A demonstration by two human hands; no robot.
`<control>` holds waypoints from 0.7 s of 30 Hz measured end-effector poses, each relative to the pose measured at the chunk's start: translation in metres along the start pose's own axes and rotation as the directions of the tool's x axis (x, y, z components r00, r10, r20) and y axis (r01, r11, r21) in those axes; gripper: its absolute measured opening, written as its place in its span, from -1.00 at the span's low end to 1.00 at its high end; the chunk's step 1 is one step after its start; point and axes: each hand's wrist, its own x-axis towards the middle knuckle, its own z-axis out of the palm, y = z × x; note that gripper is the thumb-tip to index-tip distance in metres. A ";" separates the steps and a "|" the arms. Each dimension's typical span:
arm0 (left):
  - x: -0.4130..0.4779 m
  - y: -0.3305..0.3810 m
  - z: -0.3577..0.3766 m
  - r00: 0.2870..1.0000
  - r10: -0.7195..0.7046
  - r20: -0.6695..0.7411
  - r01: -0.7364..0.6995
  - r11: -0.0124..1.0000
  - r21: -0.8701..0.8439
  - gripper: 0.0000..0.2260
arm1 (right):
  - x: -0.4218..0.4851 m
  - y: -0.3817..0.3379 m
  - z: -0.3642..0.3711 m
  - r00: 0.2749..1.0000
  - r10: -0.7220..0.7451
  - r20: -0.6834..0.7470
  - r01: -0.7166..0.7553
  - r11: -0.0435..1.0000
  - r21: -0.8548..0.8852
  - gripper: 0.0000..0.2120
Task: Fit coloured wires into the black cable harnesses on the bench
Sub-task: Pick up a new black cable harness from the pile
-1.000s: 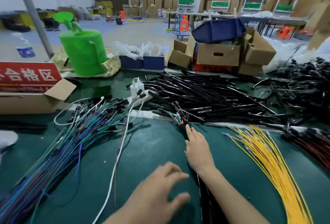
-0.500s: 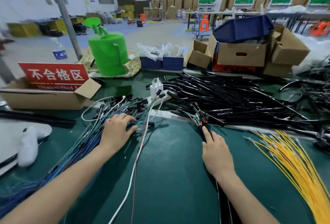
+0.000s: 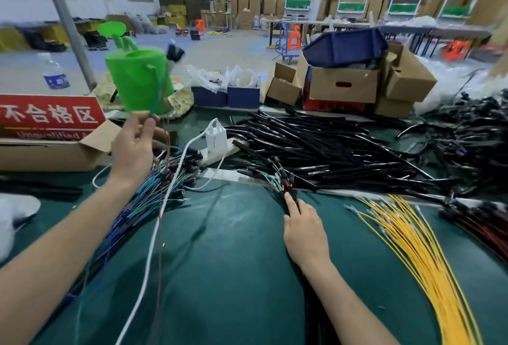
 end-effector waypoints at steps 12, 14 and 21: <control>0.018 -0.021 -0.032 0.863 -0.300 0.407 -0.229 0.485 0.844 -0.84 | -0.002 -0.001 -0.003 1.000 0.022 0.008 -0.023 0.998 0.055 -0.51; 0.019 -0.021 -0.034 0.843 -0.365 0.394 -0.192 0.479 0.857 -0.81 | -0.002 -0.001 -0.003 1.000 0.023 0.004 -0.024 0.998 0.056 -0.51; 0.039 0.026 -0.073 0.858 -0.344 0.381 -0.030 0.707 0.707 -0.73 | -0.004 -0.003 -0.007 0.999 0.052 0.012 -0.053 0.993 0.105 -0.51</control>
